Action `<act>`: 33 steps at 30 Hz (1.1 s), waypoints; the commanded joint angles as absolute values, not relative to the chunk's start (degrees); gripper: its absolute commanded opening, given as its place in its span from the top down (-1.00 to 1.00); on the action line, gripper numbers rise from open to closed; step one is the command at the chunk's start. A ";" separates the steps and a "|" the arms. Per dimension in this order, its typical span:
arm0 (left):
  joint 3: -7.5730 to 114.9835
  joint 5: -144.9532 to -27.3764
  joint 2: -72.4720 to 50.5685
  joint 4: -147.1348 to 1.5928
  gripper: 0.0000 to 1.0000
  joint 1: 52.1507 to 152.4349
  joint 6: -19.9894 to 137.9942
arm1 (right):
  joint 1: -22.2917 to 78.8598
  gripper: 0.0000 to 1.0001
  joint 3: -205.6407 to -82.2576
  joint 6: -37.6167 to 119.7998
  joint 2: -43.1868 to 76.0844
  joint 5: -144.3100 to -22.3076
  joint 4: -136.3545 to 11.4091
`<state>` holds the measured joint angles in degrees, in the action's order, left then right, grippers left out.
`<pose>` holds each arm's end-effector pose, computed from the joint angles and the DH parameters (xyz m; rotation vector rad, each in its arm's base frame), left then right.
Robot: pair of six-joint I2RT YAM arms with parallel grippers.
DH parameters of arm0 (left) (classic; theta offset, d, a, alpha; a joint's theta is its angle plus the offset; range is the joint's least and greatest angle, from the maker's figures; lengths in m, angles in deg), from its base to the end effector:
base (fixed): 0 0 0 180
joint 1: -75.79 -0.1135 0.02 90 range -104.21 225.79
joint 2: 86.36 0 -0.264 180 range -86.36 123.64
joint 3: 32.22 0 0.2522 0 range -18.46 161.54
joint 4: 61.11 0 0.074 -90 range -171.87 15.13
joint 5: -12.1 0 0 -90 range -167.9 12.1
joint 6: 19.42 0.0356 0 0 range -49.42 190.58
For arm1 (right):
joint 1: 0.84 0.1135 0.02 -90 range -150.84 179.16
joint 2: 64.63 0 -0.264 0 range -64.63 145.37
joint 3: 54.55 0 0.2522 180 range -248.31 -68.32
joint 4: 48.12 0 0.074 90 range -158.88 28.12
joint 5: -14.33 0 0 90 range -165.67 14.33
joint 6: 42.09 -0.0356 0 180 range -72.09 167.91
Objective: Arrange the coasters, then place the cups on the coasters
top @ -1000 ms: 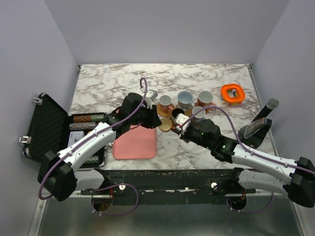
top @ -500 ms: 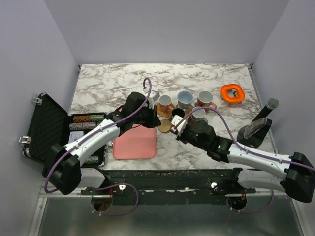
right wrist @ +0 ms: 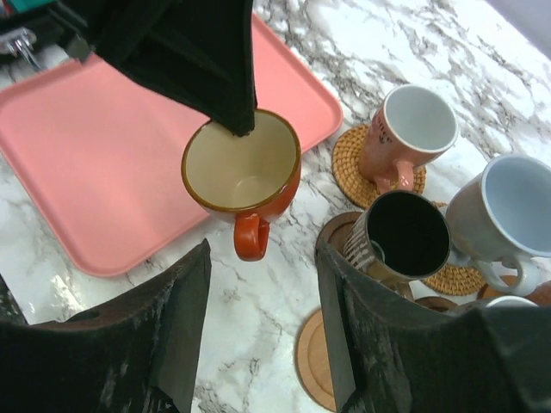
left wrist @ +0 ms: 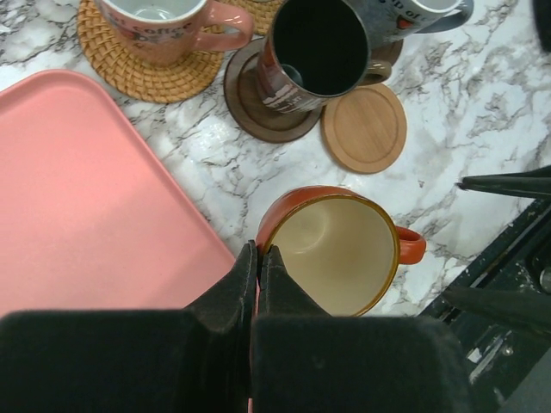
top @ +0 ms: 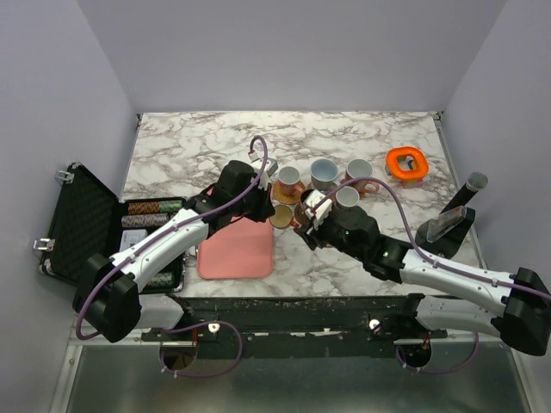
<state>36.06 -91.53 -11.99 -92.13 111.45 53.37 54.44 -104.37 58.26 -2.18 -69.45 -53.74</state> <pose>0.2277 -0.1737 0.2755 0.5046 2.2526 -0.7568 0.1444 0.2015 0.2582 -0.9715 1.6451 0.4317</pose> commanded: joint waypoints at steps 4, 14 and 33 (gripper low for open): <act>35.68 -87.39 -13.23 -92.54 1.00 112.09 54.76 | 54.35 -0.19 -110.75 49.06 -2.33 -67.15 -54.39; 34.89 -87.66 -14.02 -91.84 1.00 113.50 54.76 | 54.09 0.04 -130.09 41.75 14.55 -62.31 -77.42; 34.01 -90.12 -15.08 -89.90 1.00 113.59 54.41 | 54.18 0.50 -130.98 36.84 21.50 -51.50 -80.33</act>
<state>34.20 -88.25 -13.13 -92.31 113.33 54.48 54.51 -129.74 40.14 20.56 -59.70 -76.99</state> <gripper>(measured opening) 0.011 0.322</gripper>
